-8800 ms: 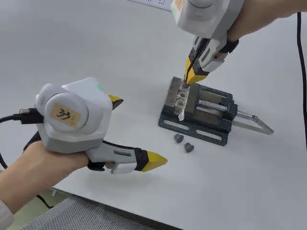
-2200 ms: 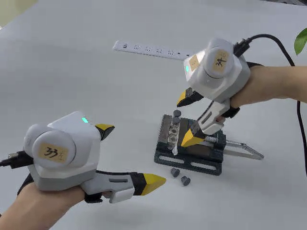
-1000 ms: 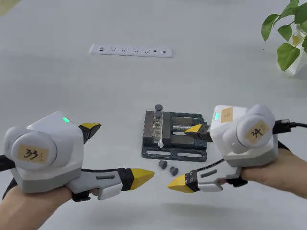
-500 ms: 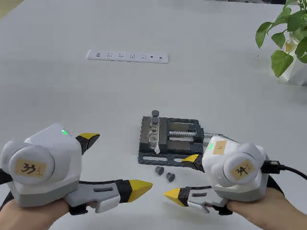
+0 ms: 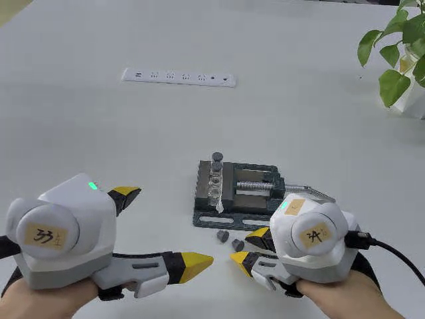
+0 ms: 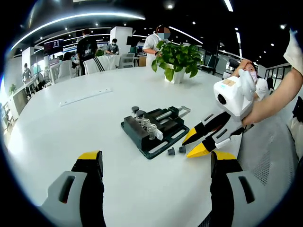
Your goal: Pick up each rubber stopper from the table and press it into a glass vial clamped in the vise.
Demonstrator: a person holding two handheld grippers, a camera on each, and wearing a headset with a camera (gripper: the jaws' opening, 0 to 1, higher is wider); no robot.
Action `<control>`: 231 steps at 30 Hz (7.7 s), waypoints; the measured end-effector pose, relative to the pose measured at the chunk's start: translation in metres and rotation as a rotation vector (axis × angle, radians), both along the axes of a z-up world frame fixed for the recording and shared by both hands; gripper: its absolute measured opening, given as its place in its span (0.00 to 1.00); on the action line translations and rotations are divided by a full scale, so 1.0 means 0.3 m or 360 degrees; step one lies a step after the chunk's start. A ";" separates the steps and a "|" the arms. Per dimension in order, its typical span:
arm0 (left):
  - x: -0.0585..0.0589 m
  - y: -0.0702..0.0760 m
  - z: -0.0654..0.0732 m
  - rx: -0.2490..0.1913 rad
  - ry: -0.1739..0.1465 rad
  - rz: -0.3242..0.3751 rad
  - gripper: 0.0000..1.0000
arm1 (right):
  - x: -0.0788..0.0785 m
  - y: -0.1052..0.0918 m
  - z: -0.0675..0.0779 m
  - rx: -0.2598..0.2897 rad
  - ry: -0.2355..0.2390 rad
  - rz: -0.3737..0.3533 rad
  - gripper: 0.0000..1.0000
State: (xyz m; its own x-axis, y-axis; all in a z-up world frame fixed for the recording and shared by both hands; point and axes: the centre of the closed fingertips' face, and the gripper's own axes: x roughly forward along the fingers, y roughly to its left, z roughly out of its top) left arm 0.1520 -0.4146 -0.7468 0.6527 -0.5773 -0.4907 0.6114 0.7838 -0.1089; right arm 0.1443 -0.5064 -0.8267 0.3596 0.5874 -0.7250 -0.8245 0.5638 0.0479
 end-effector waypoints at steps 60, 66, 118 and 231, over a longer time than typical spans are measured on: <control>-0.032 -0.103 -0.015 0.0018 -0.0033 -0.0177 0.88 | 0.016 -0.055 0.228 0.0009 0.0131 0.0264 0.07; -0.024 -0.146 0.000 0.0002 -0.0062 -0.0210 0.83 | 0.008 -0.053 0.284 0.0009 0.0127 0.0329 0.07; -0.059 -0.395 0.128 0.0109 -0.0374 -0.0719 0.05 | -0.084 -0.065 0.382 -0.0378 0.0306 0.0980 0.07; 0.027 -0.010 -0.018 0.0049 0.0031 -0.0442 0.99 | 0.258 0.110 0.331 -0.0694 0.0021 0.1564 0.05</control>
State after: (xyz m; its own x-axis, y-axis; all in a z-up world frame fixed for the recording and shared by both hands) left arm 0.1602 -0.4177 -0.7521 0.4620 -0.7173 -0.5216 0.8012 0.5897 -0.1013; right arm 0.2217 -0.4735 -0.7273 -0.1390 0.3048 -0.9422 -0.9268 -0.3752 0.0153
